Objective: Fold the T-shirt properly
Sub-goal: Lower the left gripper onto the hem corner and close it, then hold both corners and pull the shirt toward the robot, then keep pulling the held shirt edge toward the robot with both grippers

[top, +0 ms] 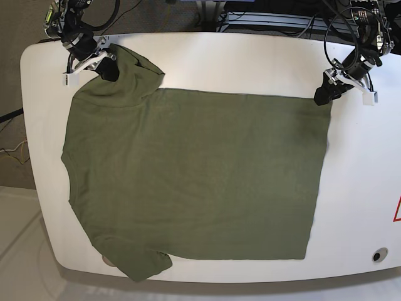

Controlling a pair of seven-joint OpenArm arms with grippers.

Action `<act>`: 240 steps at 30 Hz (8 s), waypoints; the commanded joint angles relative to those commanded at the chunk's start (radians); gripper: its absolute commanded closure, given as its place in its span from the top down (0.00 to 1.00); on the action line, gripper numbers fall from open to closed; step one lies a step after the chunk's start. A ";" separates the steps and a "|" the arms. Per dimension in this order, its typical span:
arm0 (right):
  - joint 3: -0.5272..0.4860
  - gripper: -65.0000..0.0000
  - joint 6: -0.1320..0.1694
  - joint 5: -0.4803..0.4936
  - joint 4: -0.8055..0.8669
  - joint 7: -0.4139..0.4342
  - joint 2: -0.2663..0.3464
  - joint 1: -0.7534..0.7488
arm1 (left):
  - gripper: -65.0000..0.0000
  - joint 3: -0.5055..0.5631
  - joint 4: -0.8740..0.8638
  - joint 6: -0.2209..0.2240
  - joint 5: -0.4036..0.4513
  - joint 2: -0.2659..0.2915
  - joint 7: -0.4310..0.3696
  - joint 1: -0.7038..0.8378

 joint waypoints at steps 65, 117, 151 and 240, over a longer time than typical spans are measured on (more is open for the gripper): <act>0.009 0.00 0.045 0.016 0.013 0.029 -0.007 0.004 | 0.50 -0.007 0.113 -0.014 0.052 0.005 -0.081 0.008; 0.023 0.00 0.061 0.009 0.034 0.014 -0.014 0.001 | 0.55 -0.124 0.094 0.001 0.066 0.032 -0.083 -0.035; 0.026 0.00 0.080 -0.007 0.051 0.008 -0.014 0.001 | 0.55 -0.082 0.047 0.000 0.109 -0.001 -0.048 -0.067; 0.343 0.07 0.080 0.128 0.308 -0.047 -0.016 -0.220 | 0.00 -0.118 0.244 -0.094 -0.035 -0.035 0.028 0.163</act>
